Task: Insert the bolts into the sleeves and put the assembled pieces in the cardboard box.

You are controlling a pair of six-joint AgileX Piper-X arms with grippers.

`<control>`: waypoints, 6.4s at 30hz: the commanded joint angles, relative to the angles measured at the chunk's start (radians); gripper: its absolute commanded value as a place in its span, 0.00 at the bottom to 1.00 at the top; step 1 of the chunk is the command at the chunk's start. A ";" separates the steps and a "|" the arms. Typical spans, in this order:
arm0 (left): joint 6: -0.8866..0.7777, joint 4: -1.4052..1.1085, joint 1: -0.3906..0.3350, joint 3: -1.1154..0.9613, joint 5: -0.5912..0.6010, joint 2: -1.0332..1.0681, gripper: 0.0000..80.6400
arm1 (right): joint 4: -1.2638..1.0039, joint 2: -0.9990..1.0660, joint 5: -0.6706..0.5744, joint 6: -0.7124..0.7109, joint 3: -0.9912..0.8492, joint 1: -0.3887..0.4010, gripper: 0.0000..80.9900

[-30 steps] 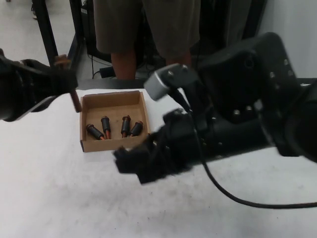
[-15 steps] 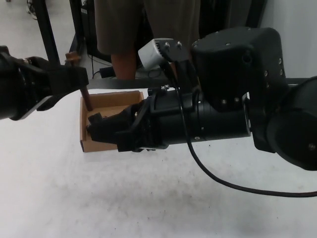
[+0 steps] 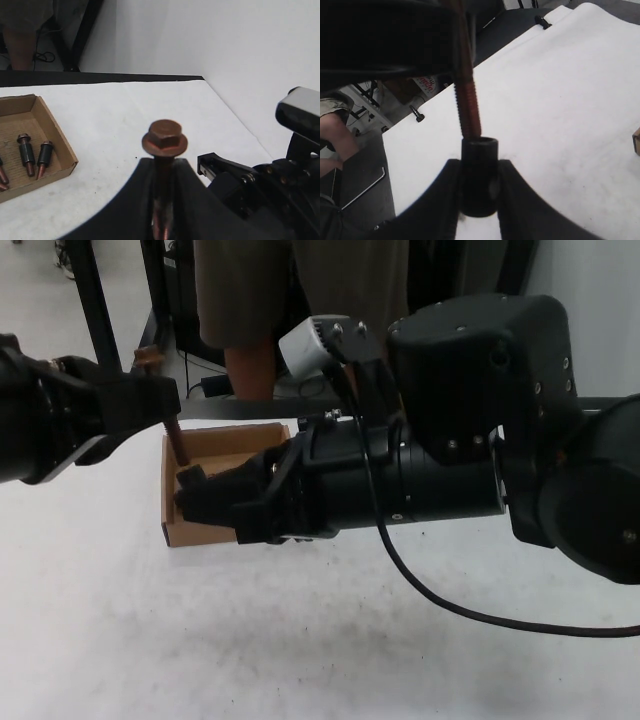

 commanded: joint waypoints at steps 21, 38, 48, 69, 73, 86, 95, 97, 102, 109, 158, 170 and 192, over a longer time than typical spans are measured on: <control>-0.032 0.005 0.001 -0.002 -0.036 -0.010 0.01 | -0.073 -0.003 0.040 -0.023 -0.031 -0.002 0.00; -0.062 0.005 0.001 -0.002 -0.037 -0.010 0.01 | -0.166 -0.003 0.127 -0.007 -0.032 -0.002 0.00; -0.062 0.005 0.001 -0.002 -0.037 -0.010 0.01 | -0.238 -0.003 0.065 -0.009 -0.032 -0.002 0.00; -0.051 0.026 0.001 -0.002 -0.031 -0.010 0.01 | -0.241 -0.017 0.020 -0.072 -0.032 -0.002 0.00; -0.022 -0.057 0.001 -0.002 0.099 -0.010 0.26 | -0.241 -0.017 0.020 -0.072 -0.032 -0.002 0.00; -0.077 -0.085 0.001 -0.002 0.113 -0.010 0.74 | -0.236 -0.021 0.020 -0.067 -0.032 -0.002 0.00; -0.068 -0.086 0.001 -0.027 0.047 -0.048 0.74 | -0.157 -0.024 0.020 -0.076 -0.032 -0.002 0.00; -0.029 -0.081 0.001 -0.035 0.010 -0.073 0.73 | -0.124 -0.024 0.020 -0.091 -0.032 -0.002 0.00; -0.007 -0.055 0.001 -0.039 -0.112 -0.163 0.70 | -0.074 -0.017 0.072 -0.131 -0.032 -0.004 0.00; -0.007 0.212 0.001 -0.042 -0.283 -0.364 0.69 | -0.032 0.106 0.104 -0.070 -0.119 -0.069 0.00; 0.031 0.775 0.001 -0.130 -0.471 -0.667 0.64 | 0.771 0.980 0.301 -0.251 -1.182 -0.189 0.51; 0.031 0.852 0.001 -0.097 -0.465 -0.667 0.64 | 1.105 0.779 0.340 -0.284 -1.177 -0.176 0.47; -0.110 0.413 0.001 0.424 -0.092 -0.660 0.64 | 0.933 -0.470 0.466 -0.013 0.079 -0.029 0.47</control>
